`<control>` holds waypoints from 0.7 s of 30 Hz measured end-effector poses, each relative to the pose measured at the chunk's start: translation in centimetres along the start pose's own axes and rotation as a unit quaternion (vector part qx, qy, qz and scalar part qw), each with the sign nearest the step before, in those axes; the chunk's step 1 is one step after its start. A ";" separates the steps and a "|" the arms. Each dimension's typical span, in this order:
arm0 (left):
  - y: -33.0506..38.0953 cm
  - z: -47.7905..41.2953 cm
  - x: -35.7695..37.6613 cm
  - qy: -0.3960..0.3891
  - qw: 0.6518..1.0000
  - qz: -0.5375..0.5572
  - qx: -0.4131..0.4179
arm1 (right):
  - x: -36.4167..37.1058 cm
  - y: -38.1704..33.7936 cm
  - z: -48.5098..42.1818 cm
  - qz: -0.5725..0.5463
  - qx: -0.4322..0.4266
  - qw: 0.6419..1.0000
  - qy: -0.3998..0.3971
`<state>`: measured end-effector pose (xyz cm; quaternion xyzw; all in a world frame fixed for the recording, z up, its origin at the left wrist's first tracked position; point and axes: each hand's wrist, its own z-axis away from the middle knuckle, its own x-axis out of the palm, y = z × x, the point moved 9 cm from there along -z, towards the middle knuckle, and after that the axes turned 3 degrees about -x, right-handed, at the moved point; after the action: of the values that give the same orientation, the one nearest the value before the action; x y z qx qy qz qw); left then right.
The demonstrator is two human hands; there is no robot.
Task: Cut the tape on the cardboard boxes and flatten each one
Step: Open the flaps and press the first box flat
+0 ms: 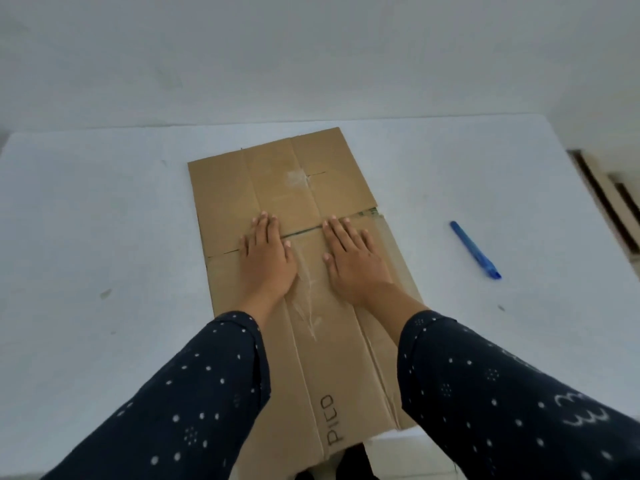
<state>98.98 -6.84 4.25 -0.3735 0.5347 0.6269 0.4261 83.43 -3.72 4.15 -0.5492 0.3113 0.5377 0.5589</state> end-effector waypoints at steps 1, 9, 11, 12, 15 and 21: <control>0.2 1.3 0.3 0.007 1.000 0.002 0.004 | 0.3 0.1 1.3 -0.001 0.005 1.000 0.002; 0.7 6.6 2.5 0.041 0.998 -0.055 0.009 | 1.5 0.4 5.5 0.010 0.025 0.998 0.048; 0.8 6.6 2.5 0.049 0.996 -0.073 0.013 | 1.5 0.4 5.6 0.017 0.023 0.997 0.065; 0.9 6.6 2.6 0.051 0.995 -0.080 0.014 | 1.5 0.4 5.6 0.022 0.024 0.997 0.072; 0.9 6.6 2.6 0.050 0.995 -0.088 0.010 | 1.5 0.3 5.7 0.033 0.023 0.996 0.078; -0.8 6.4 1.4 0.004 0.999 -0.010 -0.042 | 0.0 1.4 6.1 -0.003 0.100 0.992 0.079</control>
<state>99.18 -0.23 3.62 -0.3990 0.5057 0.6431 0.4141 80.64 1.78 5.04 -0.5321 0.4048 0.4575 0.5863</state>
